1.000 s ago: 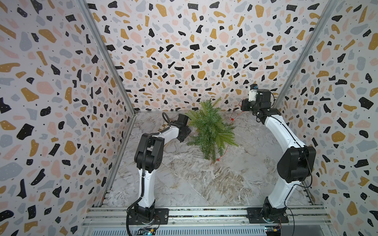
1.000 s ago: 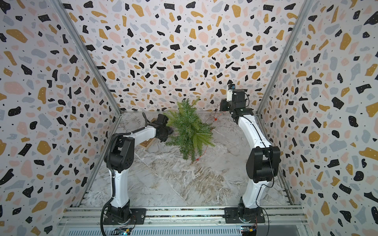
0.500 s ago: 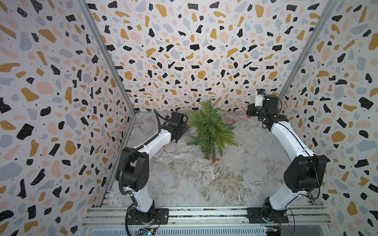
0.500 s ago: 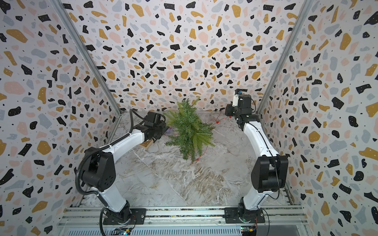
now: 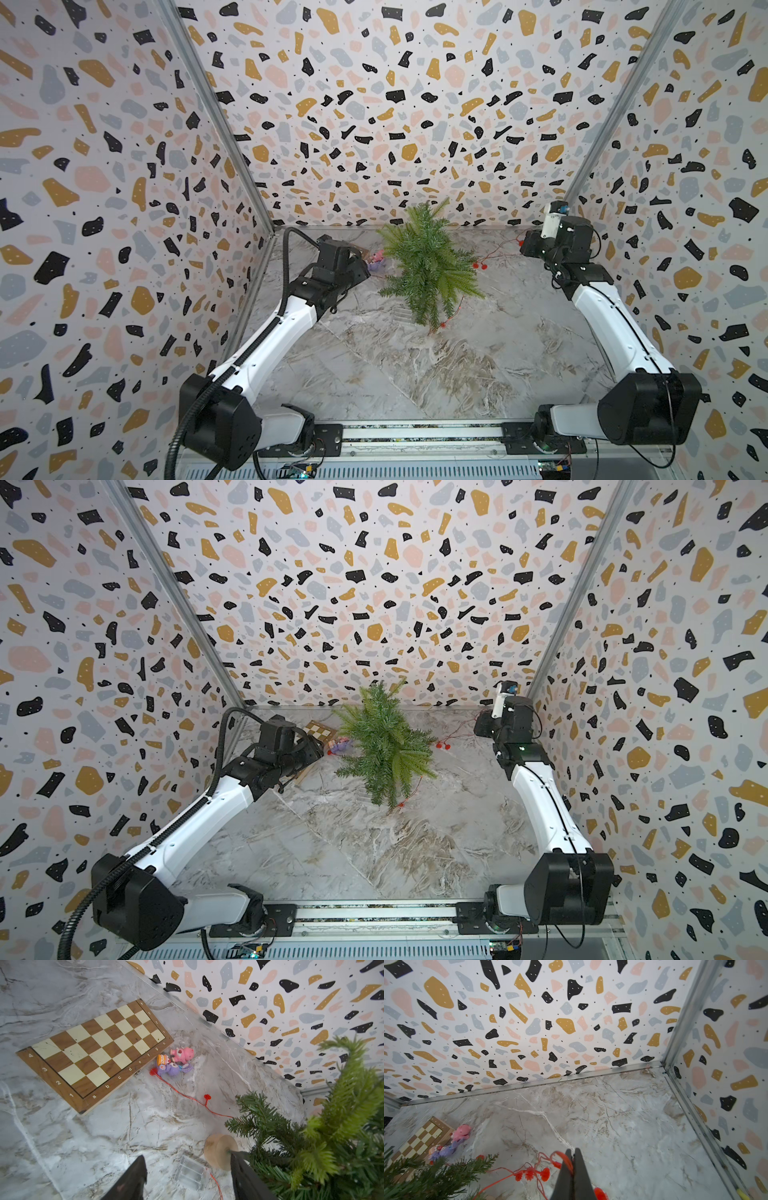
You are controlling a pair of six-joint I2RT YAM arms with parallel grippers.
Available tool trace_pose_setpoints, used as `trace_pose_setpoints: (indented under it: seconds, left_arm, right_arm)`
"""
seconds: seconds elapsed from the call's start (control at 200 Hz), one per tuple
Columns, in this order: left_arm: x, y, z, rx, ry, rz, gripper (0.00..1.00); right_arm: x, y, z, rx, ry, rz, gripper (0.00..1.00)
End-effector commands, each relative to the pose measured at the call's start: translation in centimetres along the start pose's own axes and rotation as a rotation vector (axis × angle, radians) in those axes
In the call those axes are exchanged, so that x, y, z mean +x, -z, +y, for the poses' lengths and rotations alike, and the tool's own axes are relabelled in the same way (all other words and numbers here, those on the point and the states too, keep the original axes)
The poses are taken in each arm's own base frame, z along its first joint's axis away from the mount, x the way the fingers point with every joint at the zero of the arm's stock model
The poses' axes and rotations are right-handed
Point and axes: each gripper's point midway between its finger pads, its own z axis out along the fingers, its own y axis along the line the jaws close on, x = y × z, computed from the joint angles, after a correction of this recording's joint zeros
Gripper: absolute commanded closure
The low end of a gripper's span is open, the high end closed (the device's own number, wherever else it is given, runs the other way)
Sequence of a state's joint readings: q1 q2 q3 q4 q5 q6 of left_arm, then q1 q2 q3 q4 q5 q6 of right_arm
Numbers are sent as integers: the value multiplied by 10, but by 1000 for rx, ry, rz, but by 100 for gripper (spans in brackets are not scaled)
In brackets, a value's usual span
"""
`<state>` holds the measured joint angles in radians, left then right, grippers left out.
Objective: Remove string lights from the small christmas tree
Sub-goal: Remove the light string from the Christmas tree, then adjust the Christmas tree at the center of the board.
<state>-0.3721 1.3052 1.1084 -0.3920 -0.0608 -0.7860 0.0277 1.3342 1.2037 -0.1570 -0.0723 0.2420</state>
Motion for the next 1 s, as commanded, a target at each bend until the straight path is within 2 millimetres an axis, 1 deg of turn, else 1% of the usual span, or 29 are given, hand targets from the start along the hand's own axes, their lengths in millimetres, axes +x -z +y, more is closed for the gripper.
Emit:
trace_pose_setpoints:
  seconds: [0.0,0.08,0.175,0.2,0.25,0.325,0.426,0.506,0.546,0.606,0.696,0.801,0.861,0.991]
  left_arm:
    - [27,-9,11,-6,-27,94,37]
    - [38,-21,10,23,14,127,38]
    - [48,-38,19,-43,62,158,39]
    - [49,-44,21,-55,69,159,39]
    - [53,-56,26,-95,138,172,40]
    - [50,-73,28,-137,166,168,38]
    - [49,-102,33,-194,212,167,40]
    - [49,-124,32,-208,224,176,42]
    - [48,-134,31,-210,226,174,43]
    - [44,-149,23,-181,214,165,45]
    - [42,-168,17,-174,207,168,44]
    - [45,-183,22,-205,256,166,41]
    - [47,-190,28,-239,288,159,41]
    - [57,-200,40,-319,348,178,43]
  right_arm:
    - [-3,7,-8,52,-7,-21,100]
    - [0,8,-18,82,-12,-12,100]
    - [-2,11,-26,113,-16,-10,100]
    - [-2,11,-29,124,-18,-11,100]
    - [-4,15,-33,147,-20,-20,100]
    - [-7,17,-34,152,-17,-32,100]
    - [-7,15,-28,119,-16,-25,100]
    - [-5,12,-23,88,-18,-17,100]
    - [-4,11,-20,79,-17,-12,100]
    - [-4,10,-19,74,-17,-13,100]
    - [-2,7,-15,62,-15,-10,100]
    - [0,5,-10,46,-11,-3,100]
    - [0,5,-7,40,-8,-3,100]
    - [1,4,-3,31,-5,-2,100]
